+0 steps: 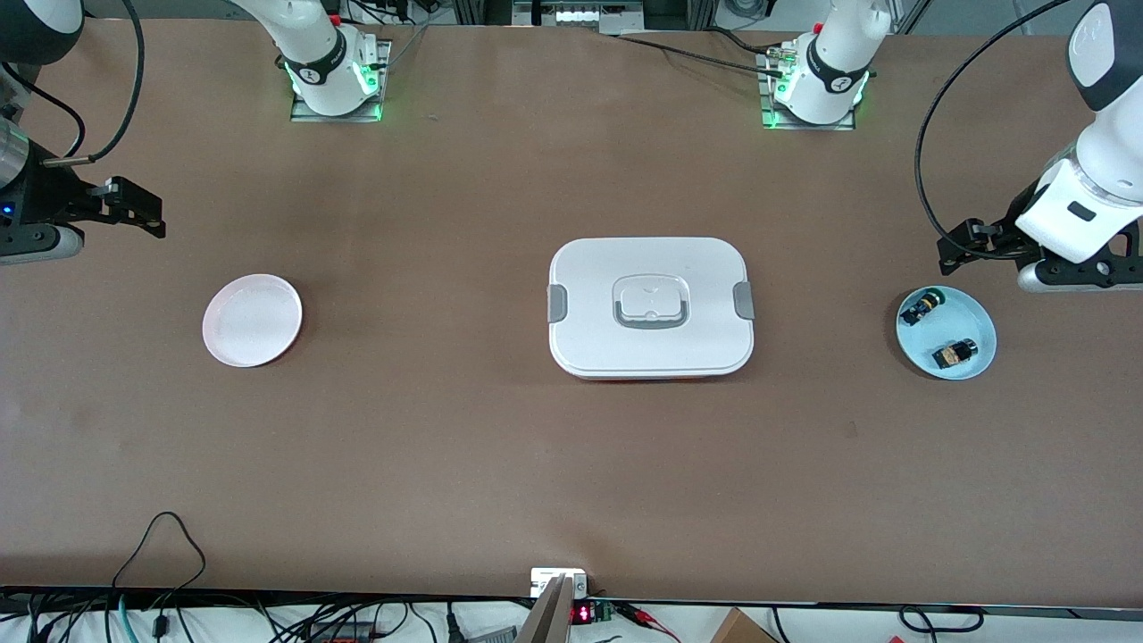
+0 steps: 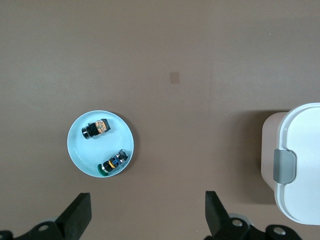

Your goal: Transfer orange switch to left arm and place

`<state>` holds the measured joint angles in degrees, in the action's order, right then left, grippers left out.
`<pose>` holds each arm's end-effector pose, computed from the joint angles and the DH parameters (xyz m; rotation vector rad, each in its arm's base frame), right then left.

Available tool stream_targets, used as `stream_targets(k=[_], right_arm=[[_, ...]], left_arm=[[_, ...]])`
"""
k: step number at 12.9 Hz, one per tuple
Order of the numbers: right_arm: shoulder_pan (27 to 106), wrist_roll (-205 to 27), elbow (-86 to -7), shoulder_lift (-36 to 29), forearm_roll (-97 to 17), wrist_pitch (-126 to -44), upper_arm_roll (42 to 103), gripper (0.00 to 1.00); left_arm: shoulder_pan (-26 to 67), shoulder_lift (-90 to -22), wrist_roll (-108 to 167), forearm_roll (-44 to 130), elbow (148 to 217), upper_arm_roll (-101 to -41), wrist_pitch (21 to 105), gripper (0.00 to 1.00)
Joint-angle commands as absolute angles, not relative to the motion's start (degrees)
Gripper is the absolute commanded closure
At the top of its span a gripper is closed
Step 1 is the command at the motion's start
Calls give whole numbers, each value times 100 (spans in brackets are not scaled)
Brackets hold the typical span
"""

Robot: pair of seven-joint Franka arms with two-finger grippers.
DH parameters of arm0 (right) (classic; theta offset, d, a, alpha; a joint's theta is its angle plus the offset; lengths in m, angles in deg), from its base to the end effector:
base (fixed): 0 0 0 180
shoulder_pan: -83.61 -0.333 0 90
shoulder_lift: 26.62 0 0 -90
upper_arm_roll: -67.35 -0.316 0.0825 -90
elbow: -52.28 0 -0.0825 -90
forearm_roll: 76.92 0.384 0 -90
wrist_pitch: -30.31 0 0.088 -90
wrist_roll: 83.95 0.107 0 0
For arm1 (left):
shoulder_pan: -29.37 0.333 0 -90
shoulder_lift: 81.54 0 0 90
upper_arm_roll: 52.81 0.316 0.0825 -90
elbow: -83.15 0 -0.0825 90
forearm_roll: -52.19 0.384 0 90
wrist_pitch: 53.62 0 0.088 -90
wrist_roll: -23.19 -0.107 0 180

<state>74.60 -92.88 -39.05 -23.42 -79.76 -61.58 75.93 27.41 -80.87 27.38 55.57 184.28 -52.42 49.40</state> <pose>0.5722 0.0014 0.5854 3.0757 0.2561 -0.0766 0.5692 -0.0106 0.5453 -3.0844 -0.0510 -0.0373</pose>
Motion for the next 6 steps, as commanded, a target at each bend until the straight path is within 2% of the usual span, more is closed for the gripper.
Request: stream_targets(k=[1, 6], right_arm=[[7482, -9301, -3807, -2319, -7991, -6144, 7570, 0], [7482, -9292, -3807, -2328, -7956, -6171, 7562, 0]], left_arm=[[2822, -8031, 2749, 5518, 18309, -5316, 4930, 0], [2822, -8030, 2767, 5518, 18290, -5325, 4772, 0]])
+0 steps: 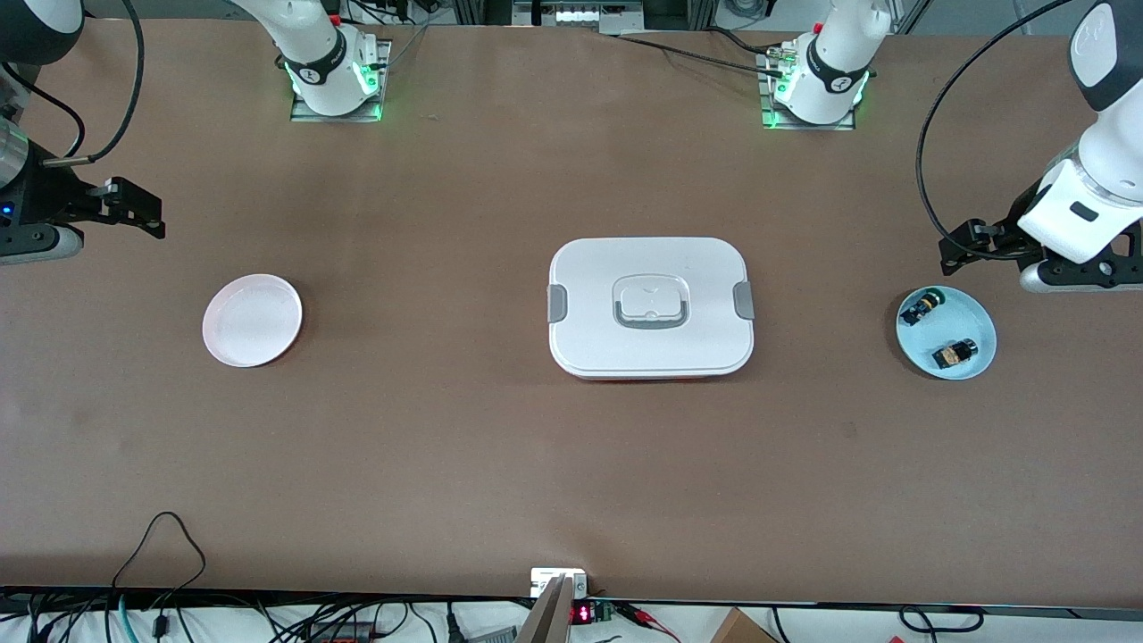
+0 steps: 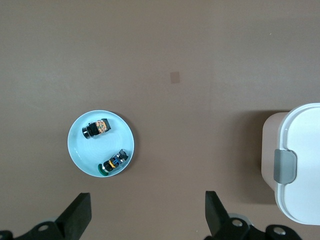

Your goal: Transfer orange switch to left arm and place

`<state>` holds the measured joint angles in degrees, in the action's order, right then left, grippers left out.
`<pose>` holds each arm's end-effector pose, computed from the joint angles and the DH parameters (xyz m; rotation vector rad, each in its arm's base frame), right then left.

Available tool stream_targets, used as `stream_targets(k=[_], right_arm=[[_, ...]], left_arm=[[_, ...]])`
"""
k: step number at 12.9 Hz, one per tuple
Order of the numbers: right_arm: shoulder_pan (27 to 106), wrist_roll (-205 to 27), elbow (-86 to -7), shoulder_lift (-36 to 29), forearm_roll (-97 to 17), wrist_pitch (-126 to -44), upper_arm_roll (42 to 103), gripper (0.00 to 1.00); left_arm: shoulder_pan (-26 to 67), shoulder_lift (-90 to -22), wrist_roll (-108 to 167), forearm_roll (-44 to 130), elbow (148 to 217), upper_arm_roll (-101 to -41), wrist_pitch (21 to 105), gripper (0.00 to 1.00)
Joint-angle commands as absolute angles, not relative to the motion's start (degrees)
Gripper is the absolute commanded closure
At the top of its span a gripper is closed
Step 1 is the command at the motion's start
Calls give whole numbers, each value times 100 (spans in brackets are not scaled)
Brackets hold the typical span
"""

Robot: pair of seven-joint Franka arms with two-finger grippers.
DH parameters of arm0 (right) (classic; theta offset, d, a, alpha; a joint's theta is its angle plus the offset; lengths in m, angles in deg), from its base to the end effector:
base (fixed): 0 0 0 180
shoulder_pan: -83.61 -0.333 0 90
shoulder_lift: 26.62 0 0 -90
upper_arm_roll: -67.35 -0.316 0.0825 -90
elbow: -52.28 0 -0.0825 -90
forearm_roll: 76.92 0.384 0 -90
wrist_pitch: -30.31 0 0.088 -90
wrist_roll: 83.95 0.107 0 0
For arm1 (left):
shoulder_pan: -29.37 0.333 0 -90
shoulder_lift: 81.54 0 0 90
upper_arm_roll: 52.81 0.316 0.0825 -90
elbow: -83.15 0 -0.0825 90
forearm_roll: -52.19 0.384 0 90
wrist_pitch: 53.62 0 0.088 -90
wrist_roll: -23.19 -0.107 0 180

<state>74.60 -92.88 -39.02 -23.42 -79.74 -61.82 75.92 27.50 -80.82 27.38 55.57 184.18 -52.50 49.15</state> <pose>0.5727 0.0015 0.5860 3.0759 0.2565 -0.0693 0.5691 -0.0105 0.5452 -3.0842 -0.0515 -0.0319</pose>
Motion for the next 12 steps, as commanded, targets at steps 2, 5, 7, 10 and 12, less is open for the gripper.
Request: stream_targets(k=[2, 5, 7, 10, 12], right_arm=[[7482, -9292, -3807, -2328, -7955, -6180, 7562, 0], [7491, -9292, -3807, -2328, -7859, -6162, 7570, 0], [7491, -9292, -3807, -2336, -7850, -6136, 7570, 0], [7491, -9292, -3807, -2336, -7832, -6127, 7571, 0], [7482, -9283, -3807, -2345, -7832, -6144, 7570, 0]], left_arm=[[2814, -8004, 2741, 5518, 18238, -5325, 4772, 0], [2779, -8004, 2758, 5518, 18211, -5325, 4754, 0], [2761, -8004, 2767, 5518, 18211, -5334, 4754, 0], [2743, -8004, 2776, 5527, 18202, -5360, 4754, 0], [2743, -8004, 2767, 5527, 18203, -5360, 4754, 0]])
